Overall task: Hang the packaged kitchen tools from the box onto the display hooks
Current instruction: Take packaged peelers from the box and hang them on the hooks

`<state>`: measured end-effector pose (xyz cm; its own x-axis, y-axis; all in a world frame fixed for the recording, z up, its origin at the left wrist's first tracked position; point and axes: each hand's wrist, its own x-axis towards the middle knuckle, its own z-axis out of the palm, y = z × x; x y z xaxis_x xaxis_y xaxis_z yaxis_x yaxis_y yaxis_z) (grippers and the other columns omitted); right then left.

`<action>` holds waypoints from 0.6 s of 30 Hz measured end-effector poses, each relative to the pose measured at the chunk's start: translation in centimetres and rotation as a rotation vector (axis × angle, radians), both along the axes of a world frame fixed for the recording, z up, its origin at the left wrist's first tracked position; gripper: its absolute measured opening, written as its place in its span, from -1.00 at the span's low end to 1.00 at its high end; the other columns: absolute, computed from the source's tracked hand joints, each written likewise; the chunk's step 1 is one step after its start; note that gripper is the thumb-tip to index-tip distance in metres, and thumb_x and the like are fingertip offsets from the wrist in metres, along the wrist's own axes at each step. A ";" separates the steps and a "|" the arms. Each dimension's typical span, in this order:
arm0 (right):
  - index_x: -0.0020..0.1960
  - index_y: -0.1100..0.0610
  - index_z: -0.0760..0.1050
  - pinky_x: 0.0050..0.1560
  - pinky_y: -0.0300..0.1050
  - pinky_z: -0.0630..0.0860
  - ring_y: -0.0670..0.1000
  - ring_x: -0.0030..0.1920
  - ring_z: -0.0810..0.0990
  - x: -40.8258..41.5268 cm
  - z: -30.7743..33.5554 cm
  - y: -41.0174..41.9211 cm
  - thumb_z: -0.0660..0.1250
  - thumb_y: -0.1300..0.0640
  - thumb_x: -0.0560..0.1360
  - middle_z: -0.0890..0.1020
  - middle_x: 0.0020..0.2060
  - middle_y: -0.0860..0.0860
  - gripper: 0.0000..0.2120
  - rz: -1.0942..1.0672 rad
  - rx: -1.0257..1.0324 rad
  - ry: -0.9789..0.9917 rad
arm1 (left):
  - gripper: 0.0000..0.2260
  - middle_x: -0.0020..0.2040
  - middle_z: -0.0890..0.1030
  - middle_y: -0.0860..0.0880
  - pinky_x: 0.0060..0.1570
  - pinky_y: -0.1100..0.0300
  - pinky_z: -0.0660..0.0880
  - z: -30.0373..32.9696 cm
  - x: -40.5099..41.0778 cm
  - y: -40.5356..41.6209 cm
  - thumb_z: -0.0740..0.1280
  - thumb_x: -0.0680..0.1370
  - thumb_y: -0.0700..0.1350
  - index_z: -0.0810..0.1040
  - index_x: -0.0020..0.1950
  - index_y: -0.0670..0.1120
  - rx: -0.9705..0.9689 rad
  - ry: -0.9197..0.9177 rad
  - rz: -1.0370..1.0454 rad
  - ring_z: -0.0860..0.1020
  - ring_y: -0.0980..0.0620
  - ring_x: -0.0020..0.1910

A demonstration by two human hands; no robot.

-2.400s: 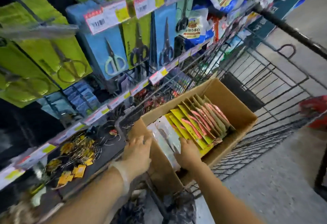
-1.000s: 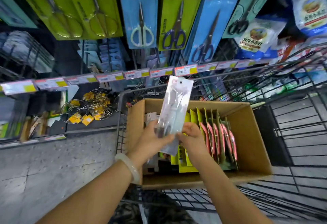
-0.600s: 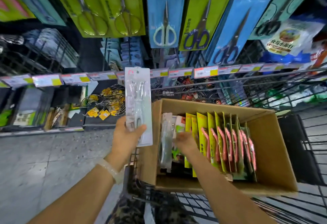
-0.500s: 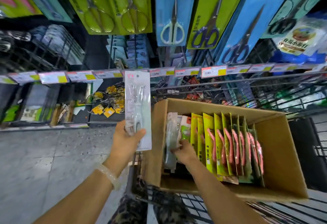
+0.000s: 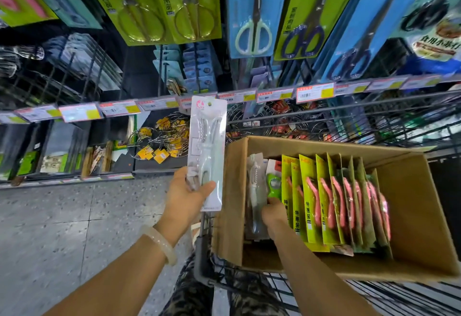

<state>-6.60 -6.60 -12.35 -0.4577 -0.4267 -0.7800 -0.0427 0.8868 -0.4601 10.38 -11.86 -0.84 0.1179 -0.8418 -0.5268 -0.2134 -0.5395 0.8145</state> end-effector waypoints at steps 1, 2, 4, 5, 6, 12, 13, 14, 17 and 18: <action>0.13 0.29 0.50 -0.24 -0.14 0.46 0.15 -0.10 0.54 -0.3 0.7 0.3 0.15 0.40 0.50 0.60 -0.04 0.16 -0.74 -0.062 -0.011 -0.030 | -0.64 -0.10 0.56 0.01 -0.36 0.38 0.51 0.0 -0.3 -0.1 0.44 0.44 -0.32 0.37 0.11 -0.05 0.000 0.009 -0.008 0.55 0.14 -0.20; 0.14 0.27 0.48 -0.25 -0.14 0.47 0.13 -0.12 0.52 -0.7 1.5 0.6 0.14 0.43 0.49 0.57 -0.06 0.14 -0.71 -0.118 -0.024 -0.066 | -0.63 -0.08 0.56 0.00 -0.37 0.43 0.51 0.0 -0.7 -0.1 0.43 0.44 -0.33 0.37 0.11 -0.06 -0.001 0.016 -0.018 0.54 0.15 -0.19; 0.13 0.23 0.46 -0.32 -0.20 0.45 0.07 -0.19 0.49 -1.7 3.4 1.3 0.11 0.47 0.47 0.53 -0.11 0.12 -0.68 -0.170 -0.057 -0.118 | -0.63 -0.05 0.56 -0.04 -0.38 0.46 0.50 0.2 -1.8 -0.2 0.43 0.44 -0.34 0.37 0.13 -0.09 -0.009 0.032 -0.039 0.55 0.14 -0.17; 0.13 0.23 0.46 -0.39 -0.27 0.42 0.04 -0.23 0.47 -2.3 4.3 1.7 0.09 0.49 0.47 0.53 -0.15 0.11 -0.66 -0.180 -0.089 -0.134 | -0.63 -0.03 0.56 -0.06 -0.37 0.44 0.51 0.3 -2.5 -0.2 0.43 0.44 -0.34 0.37 0.14 -0.11 -0.013 0.043 -0.053 0.55 0.12 -0.17; 0.13 0.24 0.47 -0.45 -0.32 0.40 0.01 -0.26 0.46 -2.8 5.1 2.2 0.08 0.50 0.46 0.53 -0.19 0.10 -0.64 -0.196 -0.127 -0.150 | -0.63 -0.03 0.56 -0.07 -0.36 0.40 0.52 0.6 -3.2 -0.2 0.43 0.44 -0.34 0.37 0.14 -0.11 -0.018 0.053 -0.068 0.56 0.09 -0.16; 0.18 0.12 0.48 -0.25 -0.22 0.41 -0.06 -0.16 0.52 -5.8 8.5 4.3 0.27 0.21 0.56 0.60 -0.06 0.05 -0.80 -0.353 -0.365 -0.278 | -0.62 -0.03 0.55 -0.02 -0.33 0.37 0.51 1.4 -6.4 0.8 0.43 0.45 -0.33 0.36 0.13 -0.07 -0.054 0.092 -0.112 0.55 0.13 -0.15; 0.18 0.10 0.48 -0.20 -0.20 0.44 -0.05 -0.11 0.55 -6.1 8.9 4.4 0.33 0.17 0.53 0.60 -0.05 0.03 -0.78 -0.368 -0.406 -0.312 | -0.62 -0.01 0.56 -0.04 -0.31 0.33 0.51 1.5 -6.7 1.1 0.43 0.44 -0.33 0.36 0.13 -0.06 -0.057 0.099 -0.101 0.55 0.12 -0.14; 0.19 0.09 0.48 -0.17 -0.19 0.47 -0.03 -0.07 0.57 -6.5 9.2 4.4 0.37 0.18 0.50 0.61 -0.03 0.02 -0.73 -0.372 -0.452 -0.340 | -0.62 0.02 0.56 -0.06 -0.28 0.29 0.50 1.4 -6.9 1.4 0.43 0.44 -0.32 0.36 0.13 -0.05 -0.056 0.104 -0.088 0.56 0.10 -0.13; 0.24 0.13 0.44 -0.15 -0.20 0.56 0.02 -0.02 0.63 -7.0 10.1 3.9 0.42 0.25 0.44 0.64 0.03 0.08 -0.61 -0.316 -0.550 -0.346 | -0.62 0.05 0.57 -0.10 -0.25 0.28 0.51 1.6 -7.2 2.3 0.44 0.44 -0.31 0.37 0.13 -0.05 -0.065 0.097 -0.070 0.57 0.08 -0.13; 0.24 0.14 0.44 -0.14 -0.17 0.58 0.05 -0.01 0.64 -7.0 10.5 3.6 0.43 0.26 0.43 0.64 0.05 0.12 -0.59 -0.305 -0.575 -0.347 | -0.61 0.06 0.58 -0.11 -0.24 0.28 0.51 1.7 -7.2 2.5 0.45 0.43 -0.31 0.38 0.14 -0.06 -0.070 0.097 -0.064 0.57 0.09 -0.13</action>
